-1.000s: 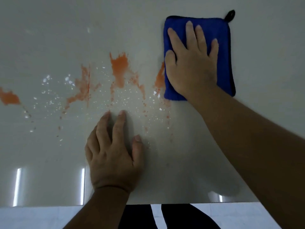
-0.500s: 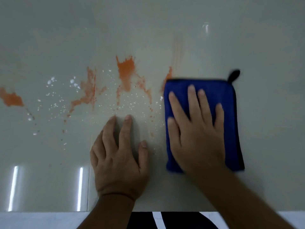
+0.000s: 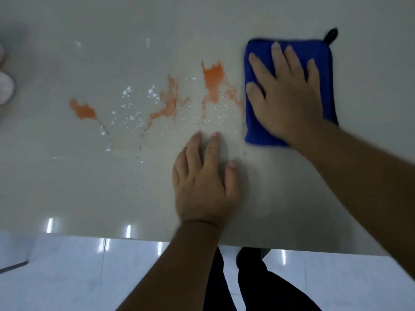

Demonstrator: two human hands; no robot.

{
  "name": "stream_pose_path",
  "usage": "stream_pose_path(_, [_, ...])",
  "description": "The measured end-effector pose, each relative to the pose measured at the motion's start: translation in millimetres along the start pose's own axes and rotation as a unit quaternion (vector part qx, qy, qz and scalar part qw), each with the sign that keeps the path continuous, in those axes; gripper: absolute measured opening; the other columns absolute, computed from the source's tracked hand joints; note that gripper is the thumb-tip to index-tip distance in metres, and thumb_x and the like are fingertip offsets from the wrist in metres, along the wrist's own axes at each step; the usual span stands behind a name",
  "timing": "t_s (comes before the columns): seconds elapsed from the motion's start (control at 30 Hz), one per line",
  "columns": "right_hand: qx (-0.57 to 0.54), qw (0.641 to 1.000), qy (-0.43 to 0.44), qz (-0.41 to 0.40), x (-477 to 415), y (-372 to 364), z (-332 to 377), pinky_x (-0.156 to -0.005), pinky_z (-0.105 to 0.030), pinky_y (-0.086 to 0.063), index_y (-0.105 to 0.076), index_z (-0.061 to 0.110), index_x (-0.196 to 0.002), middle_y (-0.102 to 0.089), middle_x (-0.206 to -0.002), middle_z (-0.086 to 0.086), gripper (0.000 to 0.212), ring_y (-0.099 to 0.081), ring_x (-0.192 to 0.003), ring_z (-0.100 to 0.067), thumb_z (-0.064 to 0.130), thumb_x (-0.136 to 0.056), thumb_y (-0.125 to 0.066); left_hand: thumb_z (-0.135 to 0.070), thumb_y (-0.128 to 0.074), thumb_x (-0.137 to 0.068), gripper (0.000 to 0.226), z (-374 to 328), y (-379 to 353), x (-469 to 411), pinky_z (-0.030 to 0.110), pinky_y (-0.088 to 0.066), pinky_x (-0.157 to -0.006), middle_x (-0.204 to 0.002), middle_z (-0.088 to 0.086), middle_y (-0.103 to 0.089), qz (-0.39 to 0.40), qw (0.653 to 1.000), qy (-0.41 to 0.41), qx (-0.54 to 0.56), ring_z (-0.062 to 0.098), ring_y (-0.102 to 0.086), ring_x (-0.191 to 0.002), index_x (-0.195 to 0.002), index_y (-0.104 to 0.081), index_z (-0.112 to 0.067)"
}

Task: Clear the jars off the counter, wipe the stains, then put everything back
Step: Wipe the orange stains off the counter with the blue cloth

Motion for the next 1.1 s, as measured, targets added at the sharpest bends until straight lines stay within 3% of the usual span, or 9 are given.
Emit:
stream_pose_path(0.13, [0.015, 1.0, 0.017, 0.009, 103.6, -14.1, 25.8, -0.122, -0.06, -0.012, -0.017, 0.03, -0.161, -0.014, -0.169, -0.011, 0.063, -0.016, -0.154, -0.033, 0.051, -0.102, -0.019, -0.035, -0.052, -0.087, 0.059, 29.3, 19.4, -7.3, 0.041, -0.027, -0.114, -0.148, 0.008, -0.045, -0.02, 0.998, -0.047, -0.021, 0.028, -0.04, -0.134, -0.142, -0.047, -0.018])
stream_pose_path(0.3, [0.007, 1.0, -0.015, 0.014, 144.7, -25.5, 30.9, -0.121, -0.061, -0.014, -0.022, 0.03, -0.16, -0.02, -0.168, -0.01, 0.064, -0.018, -0.154, -0.032, 0.051, -0.1, -0.03, -0.047, -0.047, -0.089, 0.061, 50.6, 17.6, -20.7, 0.043, -0.028, -0.111, -0.149, 0.009, -0.041, 0.012, 0.996, -0.064, -0.061, 0.032, -0.038, -0.134, -0.144, -0.043, -0.021])
stream_pose_path(0.43, [0.009, 1.0, -0.023, 0.004, 107.6, -16.0, 33.6, -0.122, -0.058, -0.012, -0.023, 0.033, -0.159, -0.019, -0.168, -0.007, 0.065, -0.017, -0.155, -0.029, 0.054, -0.098, -0.032, -0.049, -0.048, -0.087, 0.063, 51.9, 16.0, -22.2, 0.047, -0.032, -0.107, -0.149, 0.009, -0.041, 0.015, 0.997, -0.052, -0.058, 0.033, -0.036, -0.133, -0.144, -0.044, -0.022])
stream_pose_path(0.63, [-0.004, 0.997, -0.061, -0.048, -49.7, 2.6, 19.8, -0.123, -0.056, -0.01, -0.022, 0.033, -0.159, -0.017, -0.169, -0.006, 0.063, -0.015, -0.155, -0.029, 0.056, -0.099, -0.022, -0.049, -0.048, -0.084, 0.065, 52.0, 14.3, -23.7, 0.045, -0.029, -0.105, -0.149, 0.01, -0.042, 0.004, 0.997, -0.06, -0.05, 0.032, -0.033, -0.131, -0.144, -0.046, -0.023])
stream_pose_path(0.73, [0.01, 0.997, -0.063, -0.05, -66.8, 1.3, 19.8, -0.123, -0.054, -0.011, -0.02, 0.033, -0.159, -0.02, -0.168, -0.006, 0.064, -0.017, -0.154, -0.03, 0.055, -0.099, -0.019, -0.048, -0.049, -0.084, 0.065, 52.7, 13.0, -22.7, 0.043, -0.026, -0.106, -0.148, 0.011, -0.041, -0.002, 0.996, -0.069, -0.057, 0.032, -0.033, -0.131, -0.144, -0.046, -0.021])
stream_pose_path(1.0, [0.008, 1.0, -0.02, -0.019, 125.6, -18.6, 56.9, -0.122, -0.055, -0.015, -0.022, 0.031, -0.16, -0.02, -0.168, -0.006, 0.063, -0.017, -0.155, -0.028, 0.054, -0.101, -0.027, -0.047, -0.047, -0.084, 0.066, 51.7, 15.9, -23.5, 0.044, -0.023, -0.108, -0.15, 0.012, -0.039, 0.006, 0.997, -0.057, -0.046, 0.033, -0.032, -0.133, -0.144, -0.045, -0.019])
stream_pose_path(1.1, [0.0, 1.0, -0.017, 0.004, 130.8, -23.8, 57.0, -0.122, -0.057, -0.013, -0.023, 0.034, -0.16, -0.018, -0.169, -0.004, 0.064, -0.014, -0.156, -0.025, 0.055, -0.1, -0.028, -0.047, -0.047, -0.085, 0.066, 51.2, 16.0, -23.2, 0.043, -0.024, -0.108, -0.15, 0.012, -0.039, 0.007, 0.997, -0.061, -0.044, 0.033, -0.032, -0.134, -0.145, -0.045, -0.019])
Point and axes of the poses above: each hand's wrist, its own x-axis away from the middle knuckle, its own y-axis out of the back of the hand, z = x × y, the point moved 8 cm from there along -x, towards the middle knuckle
